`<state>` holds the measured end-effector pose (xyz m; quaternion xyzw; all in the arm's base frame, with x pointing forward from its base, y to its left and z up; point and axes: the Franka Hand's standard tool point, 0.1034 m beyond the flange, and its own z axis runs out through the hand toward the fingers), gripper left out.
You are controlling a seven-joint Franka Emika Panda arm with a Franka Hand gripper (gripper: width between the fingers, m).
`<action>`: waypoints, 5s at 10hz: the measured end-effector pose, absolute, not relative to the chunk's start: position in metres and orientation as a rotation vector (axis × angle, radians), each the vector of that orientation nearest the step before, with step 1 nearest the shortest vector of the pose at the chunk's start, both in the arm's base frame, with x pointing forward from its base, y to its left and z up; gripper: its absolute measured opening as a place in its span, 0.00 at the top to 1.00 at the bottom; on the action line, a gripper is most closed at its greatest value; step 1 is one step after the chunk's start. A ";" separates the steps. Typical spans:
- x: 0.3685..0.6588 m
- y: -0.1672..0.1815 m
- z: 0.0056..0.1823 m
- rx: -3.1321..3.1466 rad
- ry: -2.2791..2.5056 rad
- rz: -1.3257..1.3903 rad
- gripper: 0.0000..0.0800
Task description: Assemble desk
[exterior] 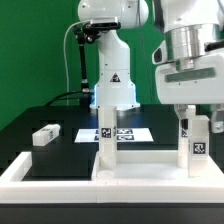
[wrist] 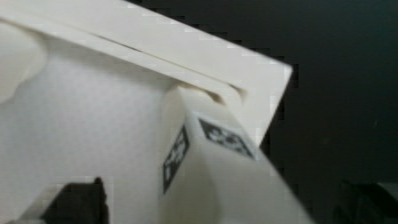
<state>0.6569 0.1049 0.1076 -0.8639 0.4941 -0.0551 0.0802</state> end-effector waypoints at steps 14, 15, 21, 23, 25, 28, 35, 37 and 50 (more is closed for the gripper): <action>0.669 0.085 0.101 -2.735 1.276 -0.113 0.63; 0.669 0.085 0.101 -2.629 1.483 -0.065 0.63; 0.661 0.088 0.100 -1.968 2.206 0.005 0.63; 0.660 0.088 0.099 -1.918 2.226 0.021 0.63; 0.659 0.088 0.098 -1.945 2.204 0.019 0.29; 0.661 0.093 0.102 -2.516 1.615 -0.084 0.21; 0.669 0.096 0.105 -2.995 0.551 -0.192 0.19; 0.668 0.096 0.105 -2.980 0.616 -0.188 0.22; 0.662 0.088 0.102 -1.851 2.242 0.123 0.63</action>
Offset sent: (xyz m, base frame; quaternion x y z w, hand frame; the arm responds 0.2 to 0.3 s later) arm 0.0206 -0.0034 0.0108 0.0391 -0.0133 -0.5074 0.8607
